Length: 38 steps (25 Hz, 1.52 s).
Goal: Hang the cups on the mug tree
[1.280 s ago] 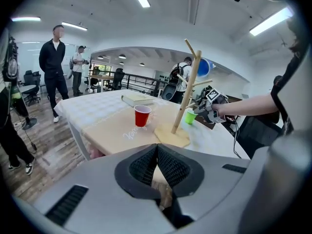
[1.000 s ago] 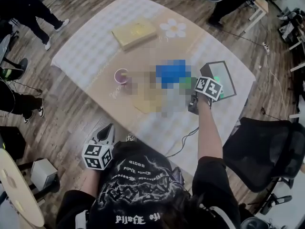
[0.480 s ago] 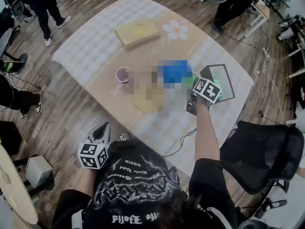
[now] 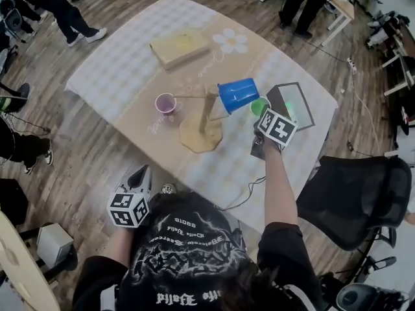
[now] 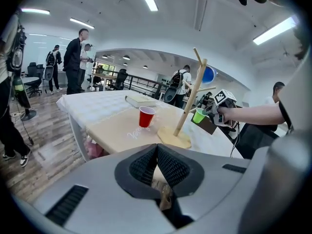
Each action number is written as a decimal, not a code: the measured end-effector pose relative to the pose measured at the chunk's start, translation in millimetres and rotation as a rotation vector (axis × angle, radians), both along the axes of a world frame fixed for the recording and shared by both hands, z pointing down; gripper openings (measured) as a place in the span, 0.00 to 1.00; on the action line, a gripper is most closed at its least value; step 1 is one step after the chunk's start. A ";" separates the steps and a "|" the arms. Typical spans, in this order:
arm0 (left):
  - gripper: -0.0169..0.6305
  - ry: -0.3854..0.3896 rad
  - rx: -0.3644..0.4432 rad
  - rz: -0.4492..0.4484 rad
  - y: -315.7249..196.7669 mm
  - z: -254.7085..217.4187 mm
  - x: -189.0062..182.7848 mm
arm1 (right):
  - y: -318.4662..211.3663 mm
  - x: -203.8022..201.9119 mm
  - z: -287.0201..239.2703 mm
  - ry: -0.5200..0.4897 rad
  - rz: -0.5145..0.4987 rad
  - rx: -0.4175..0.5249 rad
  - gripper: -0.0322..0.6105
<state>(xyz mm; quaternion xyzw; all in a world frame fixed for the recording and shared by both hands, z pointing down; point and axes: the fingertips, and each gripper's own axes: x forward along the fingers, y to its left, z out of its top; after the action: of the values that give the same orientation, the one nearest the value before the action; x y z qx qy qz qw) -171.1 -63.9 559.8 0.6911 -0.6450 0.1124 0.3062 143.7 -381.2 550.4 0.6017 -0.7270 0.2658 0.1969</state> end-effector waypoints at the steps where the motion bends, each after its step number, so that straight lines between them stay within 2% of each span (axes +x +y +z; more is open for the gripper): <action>1: 0.06 0.007 -0.001 0.003 0.5 0.7 -0.3 | 5.0 -4.4 -2.0 0.004 -0.006 0.007 0.11; 8: 0.06 0.050 0.030 0.074 -9.8 0.5 14.6 | 31.7 -17.9 -28.7 0.075 -0.069 0.076 0.11; 19: 0.06 0.090 0.057 0.089 -12.8 -5.2 20.4 | 74.6 -56.7 -40.1 0.231 -0.218 0.137 0.11; 25: 0.06 0.096 0.073 0.093 -15.5 -8.4 23.2 | 88.3 -68.6 -43.5 0.269 -0.263 0.152 0.11; 31: 0.06 0.117 0.070 0.064 -17.0 -4.8 12.0 | 95.2 -74.4 -46.6 0.349 -0.266 0.161 0.11; 38: 0.06 0.113 0.065 0.076 -15.7 -4.9 9.2 | 92.9 -75.8 -44.6 0.423 -0.245 0.166 0.11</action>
<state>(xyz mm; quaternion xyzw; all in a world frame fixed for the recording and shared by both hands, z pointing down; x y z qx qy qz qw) -161.8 -79.6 554.9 0.7299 -0.6033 0.0637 0.3152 67.9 -288.3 505.8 0.5653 -0.7566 0.0476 0.3252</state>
